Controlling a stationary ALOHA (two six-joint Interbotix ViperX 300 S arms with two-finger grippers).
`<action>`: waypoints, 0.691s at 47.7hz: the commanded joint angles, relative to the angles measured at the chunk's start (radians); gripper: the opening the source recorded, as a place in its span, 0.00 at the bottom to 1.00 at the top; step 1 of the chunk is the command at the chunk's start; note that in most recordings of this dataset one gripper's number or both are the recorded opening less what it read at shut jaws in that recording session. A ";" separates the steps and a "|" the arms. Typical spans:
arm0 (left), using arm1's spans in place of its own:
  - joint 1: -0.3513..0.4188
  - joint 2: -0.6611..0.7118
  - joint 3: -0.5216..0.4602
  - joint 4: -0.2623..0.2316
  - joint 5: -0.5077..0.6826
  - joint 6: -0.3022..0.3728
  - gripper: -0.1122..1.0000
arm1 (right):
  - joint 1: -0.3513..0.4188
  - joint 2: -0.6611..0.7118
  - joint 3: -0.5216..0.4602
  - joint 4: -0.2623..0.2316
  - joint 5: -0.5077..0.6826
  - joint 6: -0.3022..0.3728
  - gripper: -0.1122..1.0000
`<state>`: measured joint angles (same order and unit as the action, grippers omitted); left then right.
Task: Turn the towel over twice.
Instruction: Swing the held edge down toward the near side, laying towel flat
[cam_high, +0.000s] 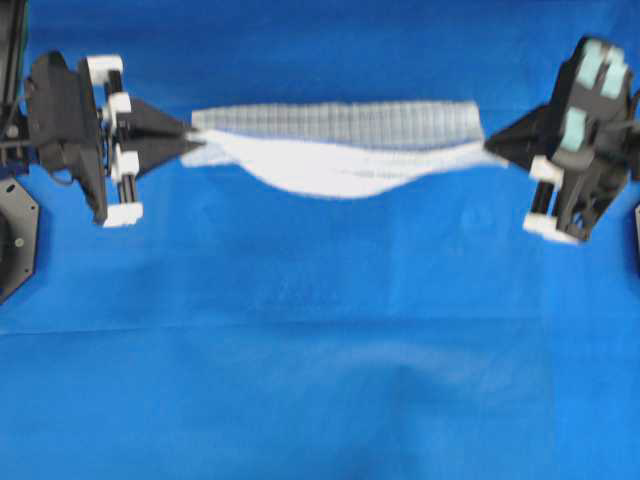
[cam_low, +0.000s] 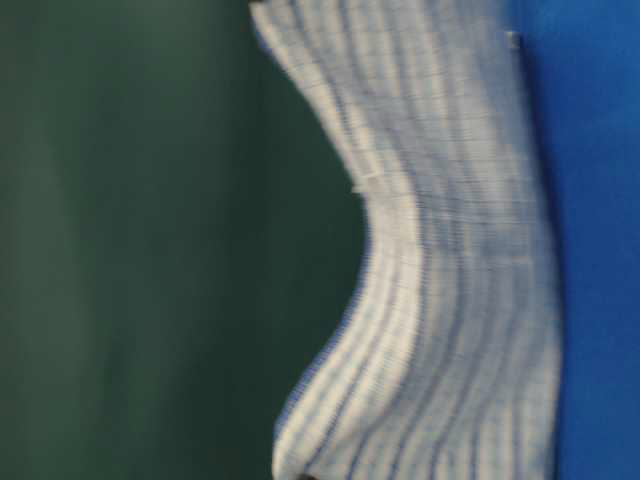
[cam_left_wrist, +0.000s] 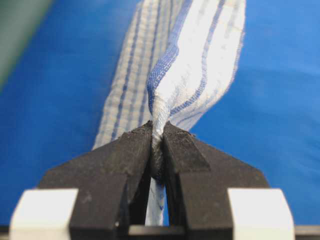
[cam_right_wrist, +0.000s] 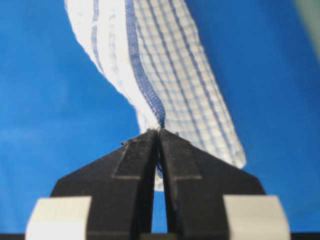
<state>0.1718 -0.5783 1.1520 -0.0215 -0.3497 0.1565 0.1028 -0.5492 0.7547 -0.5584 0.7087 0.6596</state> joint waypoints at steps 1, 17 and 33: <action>-0.060 0.011 0.000 0.000 -0.005 -0.003 0.13 | 0.061 0.025 0.002 0.002 -0.005 0.038 0.13; -0.282 0.133 -0.020 0.000 0.012 -0.023 0.13 | 0.213 0.143 0.021 0.020 -0.023 0.192 0.13; -0.353 0.318 -0.051 0.000 0.014 -0.098 0.13 | 0.242 0.268 0.063 0.063 -0.173 0.236 0.13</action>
<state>-0.1749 -0.2807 1.1244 -0.0215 -0.3313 0.0629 0.3405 -0.2930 0.8207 -0.5047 0.5645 0.8943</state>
